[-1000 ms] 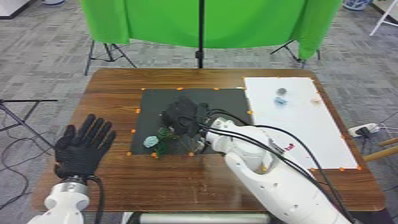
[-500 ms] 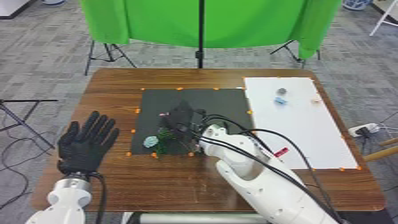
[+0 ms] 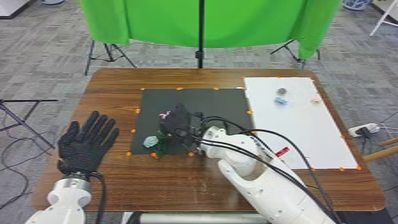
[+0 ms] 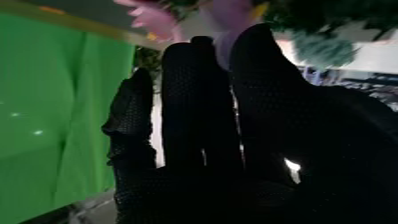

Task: Arrange flowers

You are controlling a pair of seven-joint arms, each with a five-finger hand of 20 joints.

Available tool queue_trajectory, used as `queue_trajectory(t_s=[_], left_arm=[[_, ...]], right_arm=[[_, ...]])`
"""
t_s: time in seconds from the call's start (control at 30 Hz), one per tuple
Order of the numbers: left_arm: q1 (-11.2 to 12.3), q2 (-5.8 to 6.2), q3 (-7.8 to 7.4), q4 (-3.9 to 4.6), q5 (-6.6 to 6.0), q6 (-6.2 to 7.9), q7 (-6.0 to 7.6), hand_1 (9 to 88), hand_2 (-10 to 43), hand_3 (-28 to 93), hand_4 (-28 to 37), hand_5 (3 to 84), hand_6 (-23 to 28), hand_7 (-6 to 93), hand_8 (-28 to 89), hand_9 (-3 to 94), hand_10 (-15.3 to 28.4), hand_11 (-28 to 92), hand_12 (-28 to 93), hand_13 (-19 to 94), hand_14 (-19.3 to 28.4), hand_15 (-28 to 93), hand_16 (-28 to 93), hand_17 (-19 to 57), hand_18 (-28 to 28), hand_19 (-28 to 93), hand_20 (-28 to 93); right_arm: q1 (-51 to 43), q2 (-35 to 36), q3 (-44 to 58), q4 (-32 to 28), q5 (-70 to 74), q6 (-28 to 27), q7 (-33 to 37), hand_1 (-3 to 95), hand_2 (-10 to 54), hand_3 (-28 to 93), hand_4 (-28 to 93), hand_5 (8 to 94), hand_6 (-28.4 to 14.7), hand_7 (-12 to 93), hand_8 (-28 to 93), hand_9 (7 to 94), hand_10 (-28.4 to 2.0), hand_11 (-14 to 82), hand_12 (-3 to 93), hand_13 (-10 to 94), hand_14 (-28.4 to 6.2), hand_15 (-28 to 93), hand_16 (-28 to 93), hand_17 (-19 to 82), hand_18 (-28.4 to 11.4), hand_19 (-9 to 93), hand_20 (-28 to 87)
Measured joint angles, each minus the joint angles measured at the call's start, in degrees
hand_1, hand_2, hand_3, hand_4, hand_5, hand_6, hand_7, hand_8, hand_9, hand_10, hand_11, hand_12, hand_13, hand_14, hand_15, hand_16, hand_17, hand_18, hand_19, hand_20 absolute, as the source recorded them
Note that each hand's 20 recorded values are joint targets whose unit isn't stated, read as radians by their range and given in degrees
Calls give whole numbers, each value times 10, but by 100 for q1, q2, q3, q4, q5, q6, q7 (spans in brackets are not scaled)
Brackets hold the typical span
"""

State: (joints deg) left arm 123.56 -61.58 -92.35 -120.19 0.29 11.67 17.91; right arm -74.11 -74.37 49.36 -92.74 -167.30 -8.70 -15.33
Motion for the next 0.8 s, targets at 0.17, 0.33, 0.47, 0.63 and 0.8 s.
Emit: queue_trajectory(t_s=[0.17, 0.33, 0.47, 0.63, 0.8], left_arm=[[45, 3, -26, -8, -59, -2, 14, 280, 126, 787, -283, 456, 104, 108, -88, 390, 157, 199, 99, 271, 164, 334, -73, -84, 133, 338, 108], [89, -1, -42, -10, -102, -2, 19, 280, 125, 789, -283, 457, 103, 109, -89, 390, 157, 199, 99, 271, 163, 334, -72, -84, 134, 338, 108], [109, -4, -53, -10, -153, -1, 19, 283, 124, 789, -283, 457, 102, 111, -89, 391, 157, 200, 99, 271, 164, 335, -73, -84, 134, 339, 108], [115, -9, -58, -11, -181, 0, 18, 283, 124, 789, -283, 458, 103, 112, -89, 391, 158, 200, 98, 272, 163, 335, -73, -83, 133, 338, 108], [115, -47, -60, -12, -172, -5, 4, 283, 122, 789, -283, 458, 103, 111, -90, 390, 156, 200, 98, 271, 163, 335, -73, -84, 133, 338, 108]], right_arm=[[-19, 8, 0, -78, 51, -138, 399, 546, -95, 815, -283, 652, 60, 224, -174, 526, -117, 146, 147, 450, -103, 661, 305, 235, -198, 803, 452], [-94, 38, 147, -269, 510, -333, 530, 522, -95, 864, -283, 665, 71, 216, -173, 492, -119, 126, 142, 429, -114, 665, 236, 220, -200, 787, 453], [-161, 69, 315, -476, 1145, -749, 557, 511, -95, 869, -283, 673, 74, 209, -172, 480, -120, 117, 140, 420, -118, 675, 190, 214, -202, 782, 454], [-192, 102, 413, -582, 1157, -1097, 567, 486, -95, 877, -283, 659, 73, 202, -169, 466, -122, 107, 139, 412, -118, 665, 181, 208, -205, 776, 456], [-520, 247, 806, -1095, 1810, -981, 959, 459, -95, 865, -283, 596, 33, 212, -165, 469, -135, 110, 150, 403, -120, 573, 147, 212, -201, 753, 431]])
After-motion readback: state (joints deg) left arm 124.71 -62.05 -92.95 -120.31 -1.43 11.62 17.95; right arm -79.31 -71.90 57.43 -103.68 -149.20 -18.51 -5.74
